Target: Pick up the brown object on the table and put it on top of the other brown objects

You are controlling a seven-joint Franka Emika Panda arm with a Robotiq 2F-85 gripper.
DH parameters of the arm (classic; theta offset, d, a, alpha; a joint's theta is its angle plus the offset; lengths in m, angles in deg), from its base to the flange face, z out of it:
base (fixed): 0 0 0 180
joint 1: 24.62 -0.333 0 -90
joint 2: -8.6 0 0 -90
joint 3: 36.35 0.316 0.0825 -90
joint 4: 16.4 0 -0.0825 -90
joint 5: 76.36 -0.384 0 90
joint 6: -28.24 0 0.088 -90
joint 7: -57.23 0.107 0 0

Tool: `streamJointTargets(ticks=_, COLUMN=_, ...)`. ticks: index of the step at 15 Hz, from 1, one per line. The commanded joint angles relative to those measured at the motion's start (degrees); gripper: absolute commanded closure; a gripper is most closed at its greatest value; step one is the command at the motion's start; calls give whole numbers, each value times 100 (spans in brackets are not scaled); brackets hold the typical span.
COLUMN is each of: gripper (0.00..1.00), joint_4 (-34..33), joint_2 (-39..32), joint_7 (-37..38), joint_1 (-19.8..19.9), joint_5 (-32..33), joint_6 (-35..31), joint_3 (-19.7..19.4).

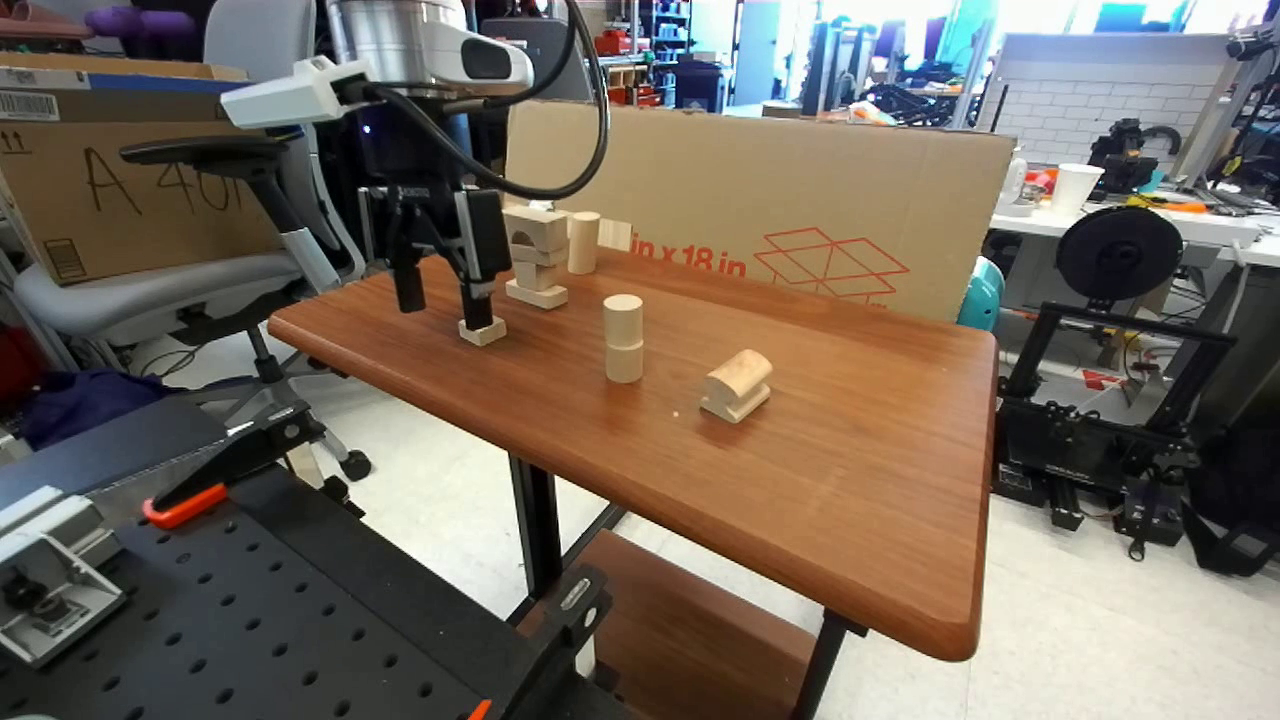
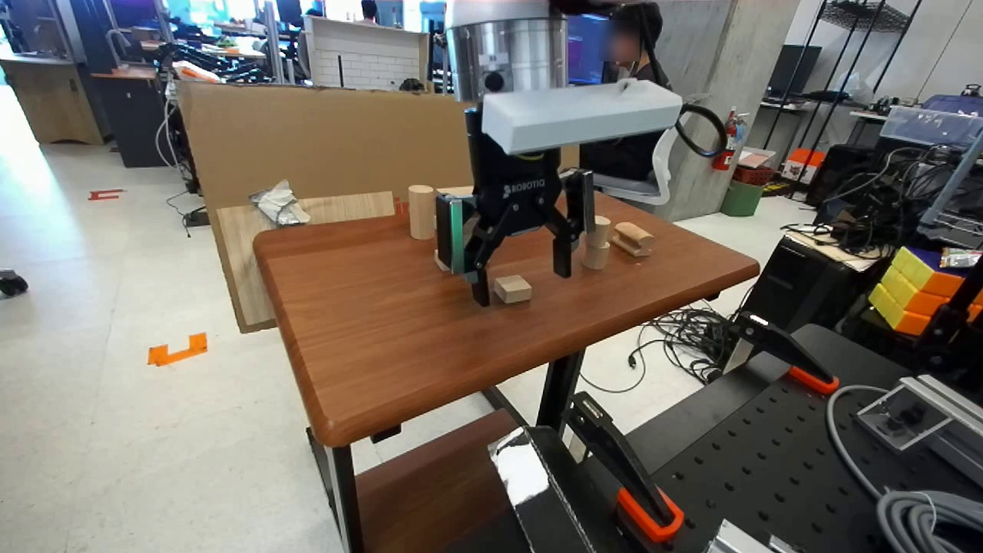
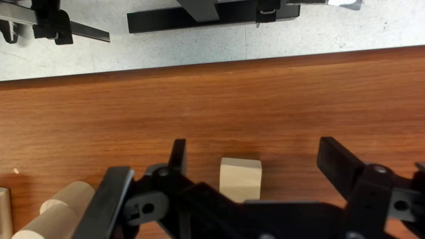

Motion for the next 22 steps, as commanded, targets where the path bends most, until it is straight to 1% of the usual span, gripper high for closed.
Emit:
streamJointTargets(ticks=1, gripper=0, joint_4=-357, joint_2=-297, joint_7=-58, joint_1=-147, joint_5=-4, joint_6=114, joint_3=-198)
streamJointTargets(ticks=6, gripper=0, joint_4=-608, joint_2=-534, joint_7=-24, joint_1=-246, joint_5=34, joint_6=152, joint_3=-364)
streamJointTargets(ticks=7, gripper=23, joint_4=-646, joint_2=-567, joint_7=-19, joint_1=-263, joint_5=17, joint_6=171, joint_3=-381)
streamJointTargets(ticks=8, gripper=28, joint_4=-670, joint_2=-589, joint_7=-49, joint_1=-265, joint_5=1, joint_6=181, joint_3=-384)
streamJointTargets(ticks=10, gripper=42, joint_4=-703, joint_2=-597, joint_7=-89, joint_1=-273, joint_5=-21, joint_6=193, joint_3=-374)
streamJointTargets(ticks=13, gripper=66, joint_4=-713, joint_2=-563, joint_7=-119, joint_1=-277, joint_5=-37, joint_6=209, joint_3=-364)
streamJointTargets(ticks=16, gripper=88, joint_4=-714, joint_2=-512, joint_7=-158, joint_1=-256, joint_5=-76, joint_6=261, joint_3=-346)
streamJointTargets(ticks=17, gripper=90, joint_4=-720, joint_2=-484, joint_7=-151, joint_1=-257, joint_5=-70, joint_6=289, joint_3=-351)
streamJointTargets(ticks=19, gripper=91, joint_4=-616, joint_2=-296, joint_7=-250, joint_1=-216, joint_5=-152, joint_6=451, joint_3=-304)
streamJointTargets(ticks=22, gripper=91, joint_4=-264, joint_2=313, joint_7=-683, joint_1=-9, joint_5=-459, joint_6=708, joint_3=-171)
